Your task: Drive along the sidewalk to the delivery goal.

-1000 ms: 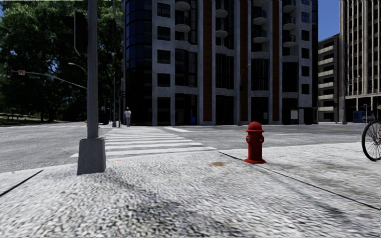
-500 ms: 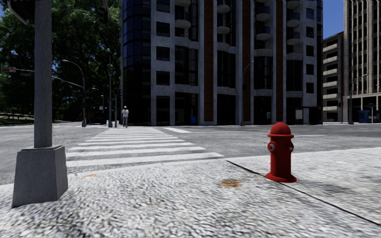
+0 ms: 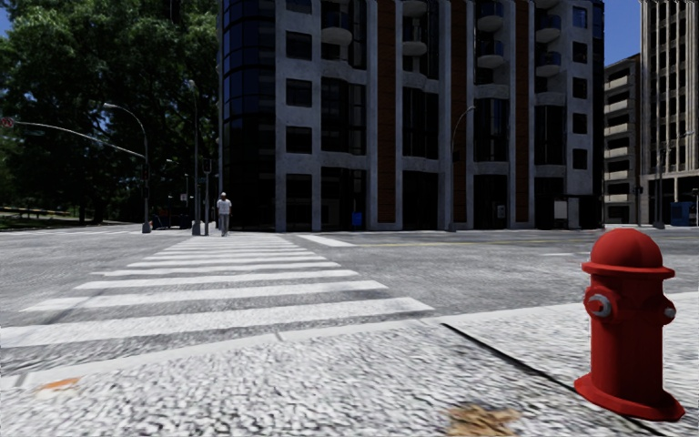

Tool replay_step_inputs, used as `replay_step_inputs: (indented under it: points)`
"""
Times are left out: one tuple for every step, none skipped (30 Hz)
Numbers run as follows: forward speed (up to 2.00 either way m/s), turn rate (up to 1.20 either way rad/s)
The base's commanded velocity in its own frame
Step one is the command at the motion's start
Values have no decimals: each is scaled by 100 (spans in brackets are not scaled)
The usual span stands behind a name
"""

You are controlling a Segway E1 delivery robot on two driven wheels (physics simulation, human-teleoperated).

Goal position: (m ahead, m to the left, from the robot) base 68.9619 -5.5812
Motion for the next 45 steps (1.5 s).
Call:
replay_step_inputs:
  points:
    - [200,22]
    - [200,22]
    - [200,22]
    - [200,22]
    - [200,22]
    - [200,23]
    - [200,23]
    - [200,23]
    - [200,26]
    - [200,27]
    - [200,28]
    - [200,28]
    - [200,28]
    - [200,28]
    - [200,28]
    - [200,28]
    - [200,28]
    - [200,28]
    - [196,29]
    - [194,33]
    - [192,36]
    - [192,36]
    - [190,37]
    - [186,37]
    - [180,37]
    - [167,37]
    - [159,37]
    - [159,37]
    - [154,37]
    - [152,37]
    - [151,37]
    - [151,37]
    - [151,37]
    - [151,37]
    - [151,37]
    - [150,37]
    - [150,37]
    - [150,37]
    - [150,37]
    - [142,37]
    - [137,37]
    - [137,37]
    - [134,37]
    - [133,37]
    - [133,37]
